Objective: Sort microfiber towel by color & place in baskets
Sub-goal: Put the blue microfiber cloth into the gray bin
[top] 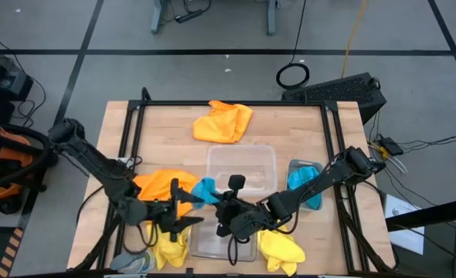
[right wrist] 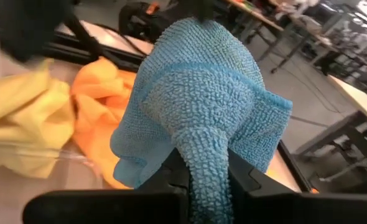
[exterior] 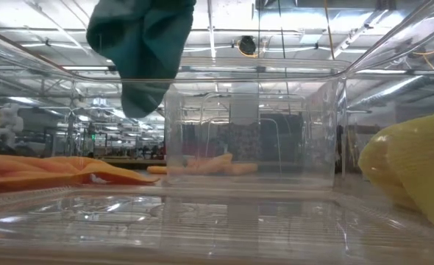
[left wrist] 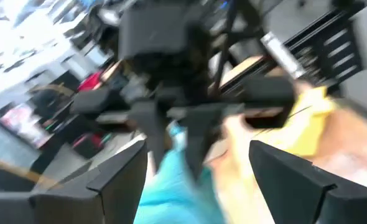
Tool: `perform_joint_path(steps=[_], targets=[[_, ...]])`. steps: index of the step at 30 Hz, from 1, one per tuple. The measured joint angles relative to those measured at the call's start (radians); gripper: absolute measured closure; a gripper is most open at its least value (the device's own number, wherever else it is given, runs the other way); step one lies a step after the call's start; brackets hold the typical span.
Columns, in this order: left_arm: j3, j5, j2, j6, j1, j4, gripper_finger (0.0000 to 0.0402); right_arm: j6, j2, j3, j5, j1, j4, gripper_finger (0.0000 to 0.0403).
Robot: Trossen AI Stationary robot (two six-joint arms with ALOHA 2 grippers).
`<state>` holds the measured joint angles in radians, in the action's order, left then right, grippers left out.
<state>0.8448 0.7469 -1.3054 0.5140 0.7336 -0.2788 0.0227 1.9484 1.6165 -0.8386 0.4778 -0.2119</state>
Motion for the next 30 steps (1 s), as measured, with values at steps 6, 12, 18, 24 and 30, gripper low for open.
perform_joint_path(steps=[6, 12, 18, 24, 30], targets=[[0.000, 0.022, -0.008, -0.079, -0.048, 0.098, 0.0115, 0.003, 0.000, 0.000, 0.010, 0.000, -0.002, 0.0372], [0.000, 0.021, -0.008, -0.191, -0.078, 0.251, 0.0116, 0.013, 0.002, 0.000, 0.008, 0.014, -0.008, 0.0371], [0.000, 0.029, -0.008, -0.187, -0.079, 0.257, 0.0147, 0.016, 0.002, 0.000, 0.008, 0.015, -0.016, 0.0371], [0.000, 0.011, -0.007, -0.186, -0.079, 0.267, 0.0266, -0.026, 0.002, 0.000, 0.008, 0.018, -0.031, 0.0362], [0.013, -0.014, -0.007, -0.168, -0.075, 0.268, 0.0383, -0.056, 0.002, 0.000, -0.002, 0.035, -0.054, 0.0286]])
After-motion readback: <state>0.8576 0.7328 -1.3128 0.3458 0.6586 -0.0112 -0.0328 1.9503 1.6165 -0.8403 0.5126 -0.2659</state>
